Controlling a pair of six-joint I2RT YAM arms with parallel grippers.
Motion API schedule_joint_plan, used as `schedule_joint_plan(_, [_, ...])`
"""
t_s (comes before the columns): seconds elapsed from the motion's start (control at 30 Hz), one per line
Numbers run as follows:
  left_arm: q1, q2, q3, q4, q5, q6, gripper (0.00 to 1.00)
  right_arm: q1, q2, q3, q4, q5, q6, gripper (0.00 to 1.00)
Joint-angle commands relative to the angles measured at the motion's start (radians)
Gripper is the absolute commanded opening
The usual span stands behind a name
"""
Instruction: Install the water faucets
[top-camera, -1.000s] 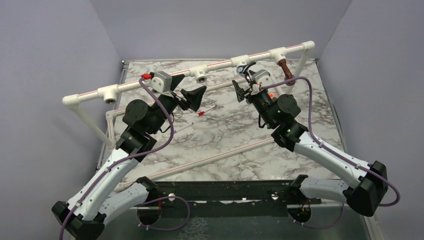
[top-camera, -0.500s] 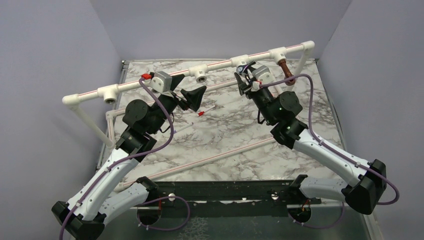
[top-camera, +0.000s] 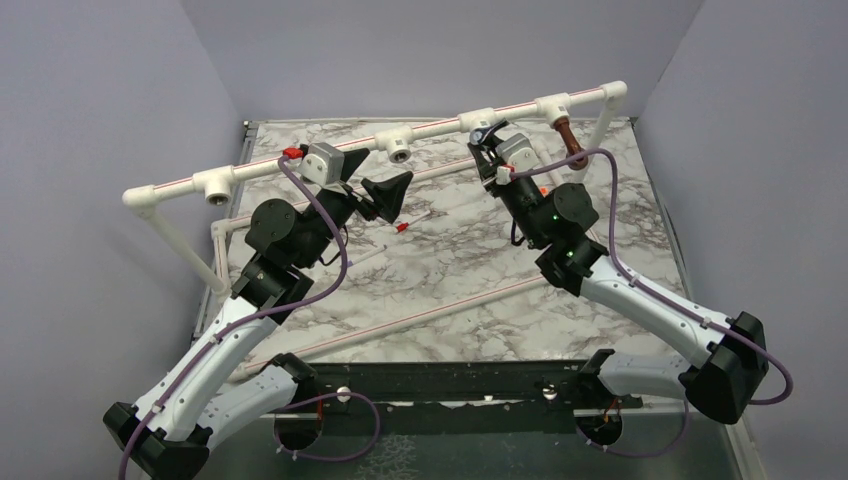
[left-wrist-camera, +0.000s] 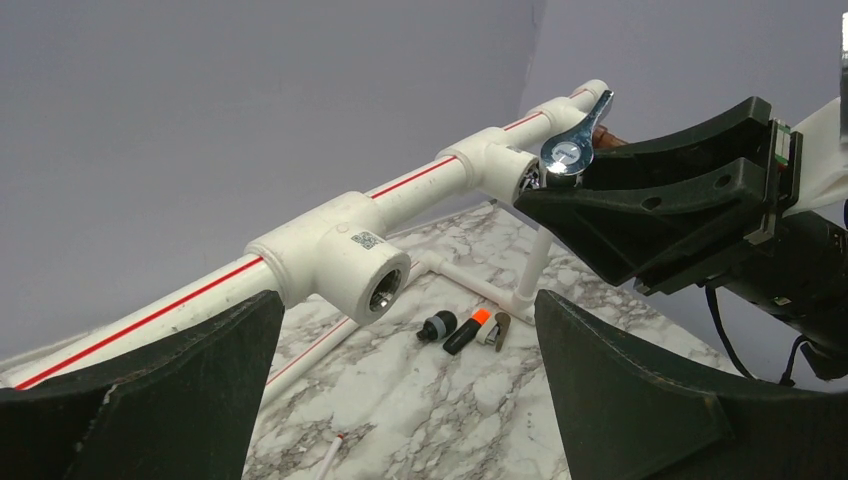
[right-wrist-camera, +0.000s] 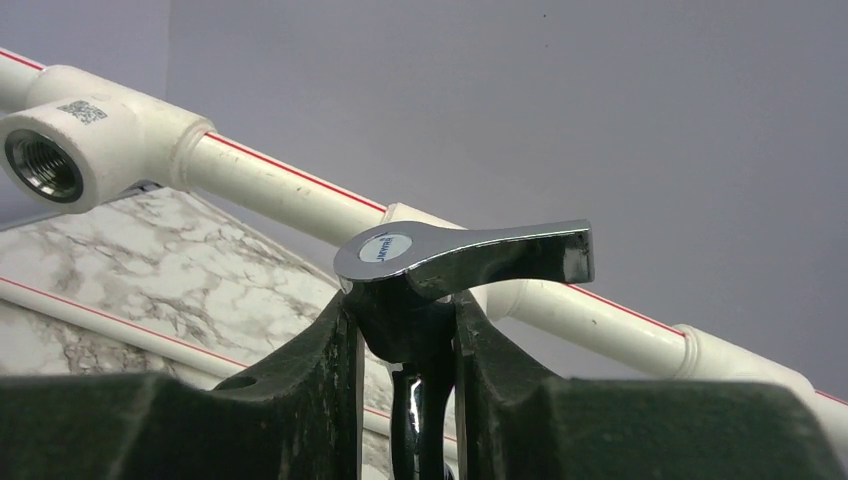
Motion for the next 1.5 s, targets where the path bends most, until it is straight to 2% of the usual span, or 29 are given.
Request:
schedule_joint_plan(0.0, [-0.003,-0.007,-0.009,0.004,-0.006,0.009,0.97,0.006,0.003,-0.042,0.139,0.043,0.251,0.01])
schedule_joint_plan(0.2, [-0.003,-0.006,-0.008,0.004,-0.005,0.009,0.97,0.006,-0.008,-0.107,0.262,0.164,0.543,0.01])
schedule_joint_plan(0.3, [-0.003,-0.007,-0.008,0.004,-0.005,0.009,0.97,0.006,-0.012,-0.123,0.297,0.192,0.626,0.01])
schedule_joint_plan(0.37, [-0.003,-0.009,-0.008,0.004,-0.006,0.009,0.97,0.006,-0.009,-0.116,0.292,0.185,0.632,0.01])
schedule_joint_plan(0.63, [-0.003,-0.012,-0.008,0.003,-0.008,0.010,0.97,0.006,-0.002,-0.083,0.183,0.127,0.493,0.01])
schedule_joint_plan(0.7, [-0.003,-0.011,-0.008,0.003,-0.008,0.010,0.97,0.006,-0.016,-0.093,0.167,0.127,0.429,0.09])
schedule_joint_plan(0.8, [-0.003,-0.009,-0.009,0.003,-0.007,0.007,0.97,0.006,-0.033,-0.086,0.112,0.121,0.379,0.13])
schedule_joint_plan(0.97, [-0.003,-0.008,-0.009,0.003,-0.013,0.012,0.97,0.006,-0.055,-0.062,0.002,0.108,0.300,0.47])
schedule_joint_plan(1.1, [-0.003,-0.010,-0.009,0.001,-0.021,0.018,0.97,0.006,-0.090,-0.056,-0.063,0.098,0.243,0.65])
schedule_joint_plan(1.27, [-0.003,-0.018,-0.013,0.005,-0.029,0.028,0.97,0.006,-0.146,-0.013,-0.243,0.066,0.184,0.80])
schedule_joint_plan(1.33, [-0.003,-0.022,-0.016,0.009,-0.028,0.031,0.97,0.006,-0.175,0.002,-0.310,0.057,0.172,0.96])
schedule_joint_plan(1.37, [-0.003,-0.022,-0.017,0.010,-0.029,0.032,0.97,0.006,-0.191,0.009,-0.343,0.053,0.168,0.99])
schedule_joint_plan(1.47, [-0.003,-0.026,-0.017,0.012,-0.026,0.034,0.97,0.006,-0.243,0.023,-0.437,0.059,0.165,1.00])
